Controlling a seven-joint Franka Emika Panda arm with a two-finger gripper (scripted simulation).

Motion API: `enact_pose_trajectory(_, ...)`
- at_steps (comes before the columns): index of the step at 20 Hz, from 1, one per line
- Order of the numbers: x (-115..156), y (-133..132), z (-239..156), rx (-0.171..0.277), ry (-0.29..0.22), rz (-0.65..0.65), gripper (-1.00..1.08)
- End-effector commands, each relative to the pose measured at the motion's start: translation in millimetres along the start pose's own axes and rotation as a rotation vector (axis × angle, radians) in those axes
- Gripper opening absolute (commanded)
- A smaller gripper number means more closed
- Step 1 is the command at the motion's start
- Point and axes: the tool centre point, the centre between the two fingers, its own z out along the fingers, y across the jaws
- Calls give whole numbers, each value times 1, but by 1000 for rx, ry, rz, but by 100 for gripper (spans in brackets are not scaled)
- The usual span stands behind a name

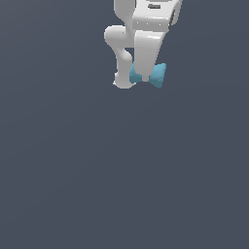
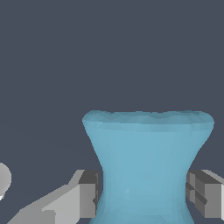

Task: Pick up the object and move it to a goal position.

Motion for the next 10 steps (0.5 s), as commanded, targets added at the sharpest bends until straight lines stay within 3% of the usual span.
enact_pose_trajectory(1,5,-3,-15,1,0,1,-100)
enact_pose_trajectory(10,12,-5,-36,1,0,2,-100)
